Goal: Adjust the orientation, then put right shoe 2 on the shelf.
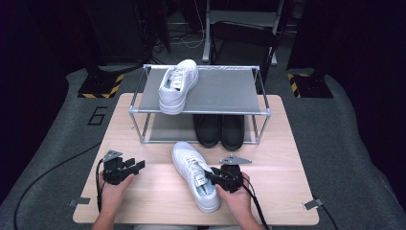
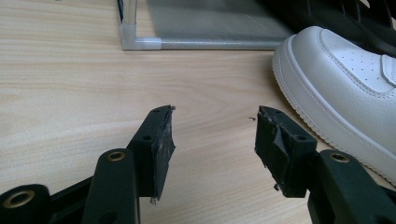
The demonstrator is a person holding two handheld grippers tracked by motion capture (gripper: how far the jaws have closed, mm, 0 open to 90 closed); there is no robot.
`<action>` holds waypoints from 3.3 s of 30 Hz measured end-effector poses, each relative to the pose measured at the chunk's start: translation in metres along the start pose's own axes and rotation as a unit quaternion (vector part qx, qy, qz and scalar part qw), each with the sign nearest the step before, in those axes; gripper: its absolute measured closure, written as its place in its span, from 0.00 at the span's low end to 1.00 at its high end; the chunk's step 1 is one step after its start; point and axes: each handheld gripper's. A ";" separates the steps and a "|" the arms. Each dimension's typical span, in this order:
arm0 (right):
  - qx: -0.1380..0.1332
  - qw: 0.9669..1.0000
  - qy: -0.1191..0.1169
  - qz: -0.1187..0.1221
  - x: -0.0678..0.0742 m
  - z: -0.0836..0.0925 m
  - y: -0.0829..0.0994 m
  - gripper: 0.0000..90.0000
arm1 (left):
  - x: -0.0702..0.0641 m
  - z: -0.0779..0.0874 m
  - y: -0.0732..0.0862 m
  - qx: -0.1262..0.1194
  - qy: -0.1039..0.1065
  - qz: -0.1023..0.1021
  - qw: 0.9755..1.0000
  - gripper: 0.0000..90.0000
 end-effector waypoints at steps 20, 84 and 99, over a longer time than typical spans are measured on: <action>-0.051 0.998 0.022 -0.018 0.009 0.004 0.008 0.91 | 0.002 -0.002 0.000 0.007 -0.002 0.002 1.000 0.51; -0.094 0.995 -0.001 -0.019 -0.004 0.101 -0.056 0.92 | 0.003 0.001 0.014 0.008 -0.012 0.005 1.000 0.47; -0.104 0.995 -0.008 -0.004 0.000 0.133 -0.085 0.92 | 0.003 -0.001 0.016 0.012 -0.013 0.006 1.000 0.47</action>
Point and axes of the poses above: each handheld gripper's, and its own axes: z roughly backward along the jaws, y roughly out of its underside, x roughly to its left
